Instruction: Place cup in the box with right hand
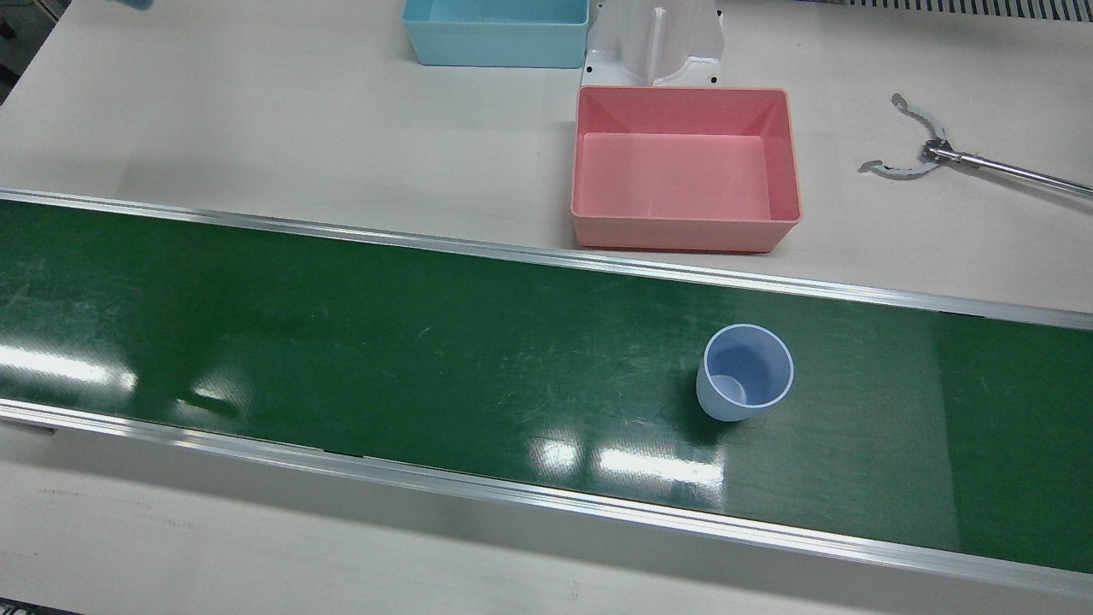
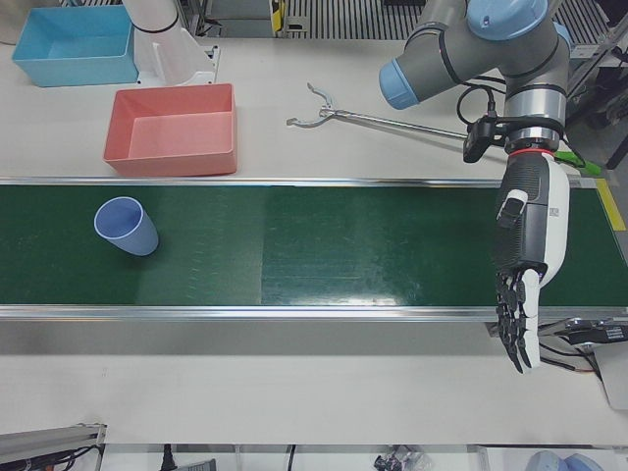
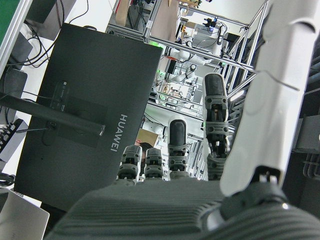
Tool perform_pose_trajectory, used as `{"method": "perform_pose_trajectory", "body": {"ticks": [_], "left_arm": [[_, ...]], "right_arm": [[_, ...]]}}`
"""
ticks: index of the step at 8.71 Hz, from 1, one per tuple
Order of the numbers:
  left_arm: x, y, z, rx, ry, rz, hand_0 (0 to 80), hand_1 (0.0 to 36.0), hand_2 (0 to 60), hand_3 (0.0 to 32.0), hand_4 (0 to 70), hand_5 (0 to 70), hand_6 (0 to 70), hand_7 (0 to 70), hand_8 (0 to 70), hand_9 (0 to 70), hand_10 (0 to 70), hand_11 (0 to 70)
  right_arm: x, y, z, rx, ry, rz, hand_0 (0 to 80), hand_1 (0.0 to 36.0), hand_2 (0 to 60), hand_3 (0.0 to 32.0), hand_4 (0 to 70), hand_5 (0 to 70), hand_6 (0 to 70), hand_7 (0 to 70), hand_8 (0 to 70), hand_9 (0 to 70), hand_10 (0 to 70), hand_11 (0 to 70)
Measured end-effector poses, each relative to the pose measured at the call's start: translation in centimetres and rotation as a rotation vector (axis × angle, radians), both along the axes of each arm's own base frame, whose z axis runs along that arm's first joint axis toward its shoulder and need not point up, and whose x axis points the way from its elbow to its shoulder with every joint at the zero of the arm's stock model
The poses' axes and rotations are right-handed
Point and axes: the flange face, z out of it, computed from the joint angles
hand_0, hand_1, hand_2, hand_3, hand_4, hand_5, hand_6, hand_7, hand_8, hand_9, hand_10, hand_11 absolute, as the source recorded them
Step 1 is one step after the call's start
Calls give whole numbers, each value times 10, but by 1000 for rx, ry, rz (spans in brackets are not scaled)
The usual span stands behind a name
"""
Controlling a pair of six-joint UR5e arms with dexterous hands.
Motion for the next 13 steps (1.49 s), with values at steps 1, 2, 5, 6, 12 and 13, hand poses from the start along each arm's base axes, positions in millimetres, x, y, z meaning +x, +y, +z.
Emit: {"method": "perform_pose_trajectory", "body": {"ticks": [1,2,5,6,12,13], "left_arm": [[0,0,0,0,0,0,0,0,0,0,0,0,0,0,0,0,0,0],[0,0,0,0,0,0,0,0,0,0,0,0,0,0,0,0,0,0],[0,0,0,0,0,-1,0,0,0,0,0,0,0,0,0,0,0,0],[0,0,0,0,0,-1,0,0,0,0,0,0,0,0,0,0,0,0],[-1,0,0,0,0,-1,0,0,0,0,0,0,0,0,0,0,0,0],[-1,0,0,0,0,-1,0,0,0,0,0,0,0,0,0,0,0,0]], "right_arm": [[0,0,0,1,0,0,572,122,0,0,452,55,133,570,48,162,91,148],[0,0,-1,1,0,0,572,122,0,0,451,55,133,566,47,160,91,147],[0,0,-1,1,0,1,572,122,0,0,446,55,132,564,47,158,90,146],[1,0,-1,1,0,1,572,123,0,0,447,55,132,565,47,159,91,148],[0,0,-1,1,0,0,571,123,0,0,451,55,132,565,47,160,91,147],[0,0,-1,1,0,0,572,123,0,0,452,55,132,565,46,159,91,147]]}}
